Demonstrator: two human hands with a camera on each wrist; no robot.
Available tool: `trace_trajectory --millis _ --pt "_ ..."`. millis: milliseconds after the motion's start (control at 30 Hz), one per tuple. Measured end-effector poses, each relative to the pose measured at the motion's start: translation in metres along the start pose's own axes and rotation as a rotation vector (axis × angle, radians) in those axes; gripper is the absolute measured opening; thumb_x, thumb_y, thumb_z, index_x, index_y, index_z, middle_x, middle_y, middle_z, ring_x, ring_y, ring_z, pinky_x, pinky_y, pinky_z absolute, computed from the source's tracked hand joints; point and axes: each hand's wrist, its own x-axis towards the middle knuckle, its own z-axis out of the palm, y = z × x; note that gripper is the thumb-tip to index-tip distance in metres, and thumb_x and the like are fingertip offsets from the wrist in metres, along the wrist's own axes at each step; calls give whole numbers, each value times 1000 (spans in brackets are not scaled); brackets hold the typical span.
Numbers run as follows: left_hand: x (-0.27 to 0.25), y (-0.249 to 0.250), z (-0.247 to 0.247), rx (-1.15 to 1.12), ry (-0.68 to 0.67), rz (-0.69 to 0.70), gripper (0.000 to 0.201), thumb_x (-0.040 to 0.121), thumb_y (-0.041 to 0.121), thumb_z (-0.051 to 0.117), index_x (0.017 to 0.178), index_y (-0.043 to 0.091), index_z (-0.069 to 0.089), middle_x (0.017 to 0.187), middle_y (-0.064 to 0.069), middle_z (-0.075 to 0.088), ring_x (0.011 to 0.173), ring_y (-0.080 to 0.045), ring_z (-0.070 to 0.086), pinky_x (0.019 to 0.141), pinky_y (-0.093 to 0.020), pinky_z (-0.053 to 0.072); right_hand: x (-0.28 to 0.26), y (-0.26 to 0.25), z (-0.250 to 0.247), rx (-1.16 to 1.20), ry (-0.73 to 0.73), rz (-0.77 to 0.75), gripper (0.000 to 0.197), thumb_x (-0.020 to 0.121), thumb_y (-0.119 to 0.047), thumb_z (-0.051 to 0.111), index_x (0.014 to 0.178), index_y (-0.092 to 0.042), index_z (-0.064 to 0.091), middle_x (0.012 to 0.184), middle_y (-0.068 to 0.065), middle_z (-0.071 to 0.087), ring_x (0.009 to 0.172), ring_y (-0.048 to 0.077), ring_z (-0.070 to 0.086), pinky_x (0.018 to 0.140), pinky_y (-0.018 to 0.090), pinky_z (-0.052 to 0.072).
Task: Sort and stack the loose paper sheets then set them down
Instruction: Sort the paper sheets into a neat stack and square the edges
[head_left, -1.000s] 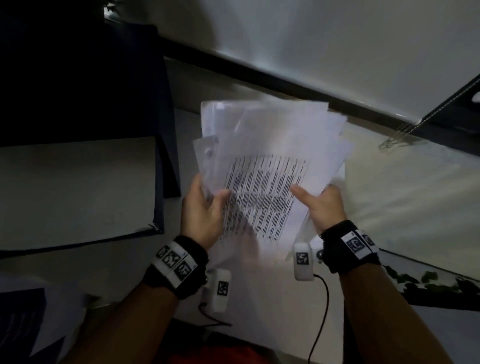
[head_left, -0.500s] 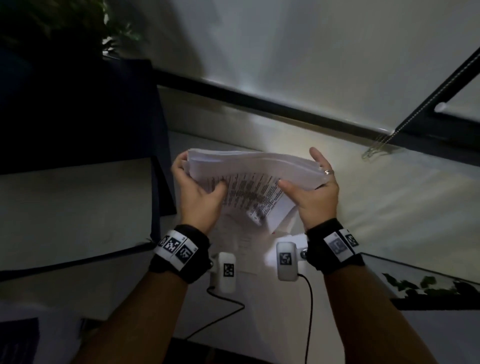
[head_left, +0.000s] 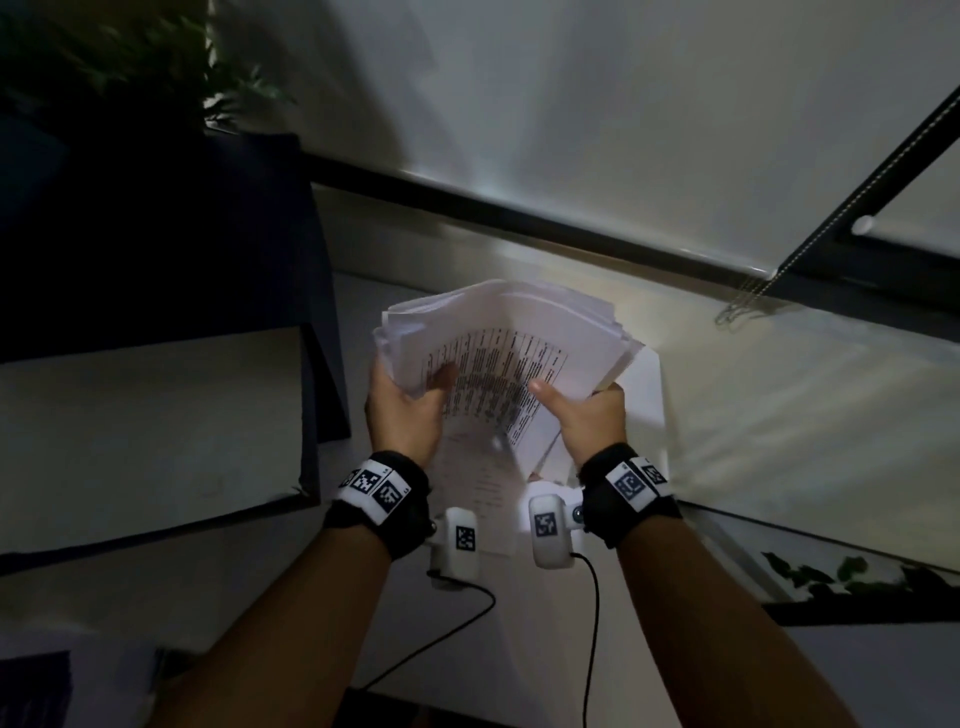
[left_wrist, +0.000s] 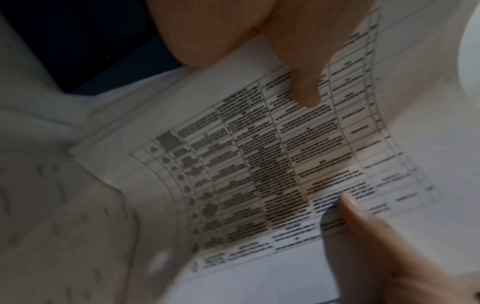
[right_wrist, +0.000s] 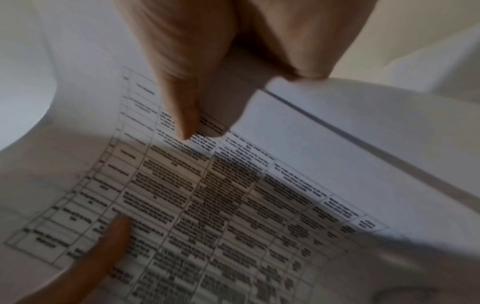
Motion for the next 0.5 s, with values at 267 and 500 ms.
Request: trace_trajectory --millis 267,500 --pt "-5 -6 -5 -27 63 -7 67 59 18 92 112 31 55 108 8 69 99 -4 68 86 -29 59 -2 -3 -10 42 33 4 46 67 -11 90 108 -6 69 101 6 76 95 19 74 82 39 62" --pt "-8 1 -1 -37 13 48 53 63 8 90 99 31 59 99 7 71 91 -2 70 77 -19 55 21 -74 -1 224 324 -244 31 76 -31 83 93 -18 61 85 6 65 73 10 61 69 23 52"
